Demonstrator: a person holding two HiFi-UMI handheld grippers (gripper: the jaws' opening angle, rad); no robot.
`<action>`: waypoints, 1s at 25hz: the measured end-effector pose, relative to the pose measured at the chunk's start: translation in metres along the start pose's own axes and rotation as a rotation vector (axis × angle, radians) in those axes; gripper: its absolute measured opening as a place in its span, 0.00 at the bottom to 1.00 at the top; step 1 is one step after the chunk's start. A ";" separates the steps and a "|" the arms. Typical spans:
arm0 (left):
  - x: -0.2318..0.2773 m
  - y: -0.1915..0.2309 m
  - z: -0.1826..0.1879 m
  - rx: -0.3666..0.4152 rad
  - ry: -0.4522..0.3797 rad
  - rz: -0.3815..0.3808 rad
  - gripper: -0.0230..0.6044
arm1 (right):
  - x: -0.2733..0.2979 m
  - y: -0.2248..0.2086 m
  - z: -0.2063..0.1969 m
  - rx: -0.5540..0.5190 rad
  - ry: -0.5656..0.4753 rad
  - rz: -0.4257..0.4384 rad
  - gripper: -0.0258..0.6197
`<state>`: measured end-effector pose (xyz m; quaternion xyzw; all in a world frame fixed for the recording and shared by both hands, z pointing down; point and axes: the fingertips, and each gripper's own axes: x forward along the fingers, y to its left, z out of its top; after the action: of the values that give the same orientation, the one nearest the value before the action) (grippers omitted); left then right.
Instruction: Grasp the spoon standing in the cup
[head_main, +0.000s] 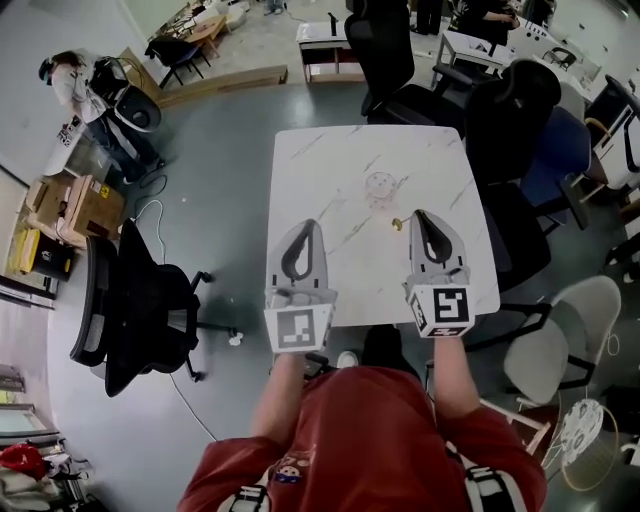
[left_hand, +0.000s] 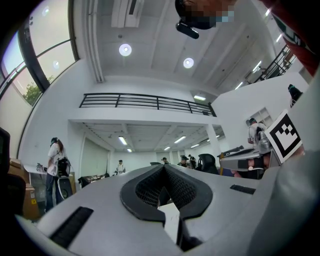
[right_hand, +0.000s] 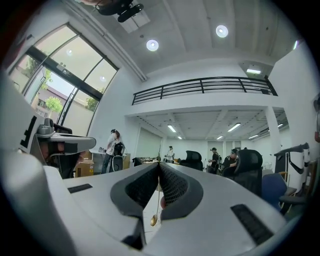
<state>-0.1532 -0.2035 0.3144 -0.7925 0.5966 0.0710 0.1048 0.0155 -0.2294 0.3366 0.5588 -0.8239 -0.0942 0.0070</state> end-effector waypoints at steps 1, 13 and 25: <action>-0.002 -0.001 0.000 0.000 -0.001 -0.001 0.05 | -0.003 0.000 0.002 -0.011 -0.005 -0.007 0.07; -0.017 -0.011 -0.003 0.041 -0.019 -0.003 0.05 | -0.028 -0.002 0.023 -0.049 -0.120 -0.068 0.07; -0.011 -0.018 0.003 0.036 -0.041 -0.025 0.05 | -0.033 -0.007 0.028 -0.070 -0.121 -0.078 0.07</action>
<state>-0.1390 -0.1873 0.3156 -0.7964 0.5854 0.0752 0.1321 0.0309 -0.1978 0.3115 0.5831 -0.7967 -0.1568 -0.0269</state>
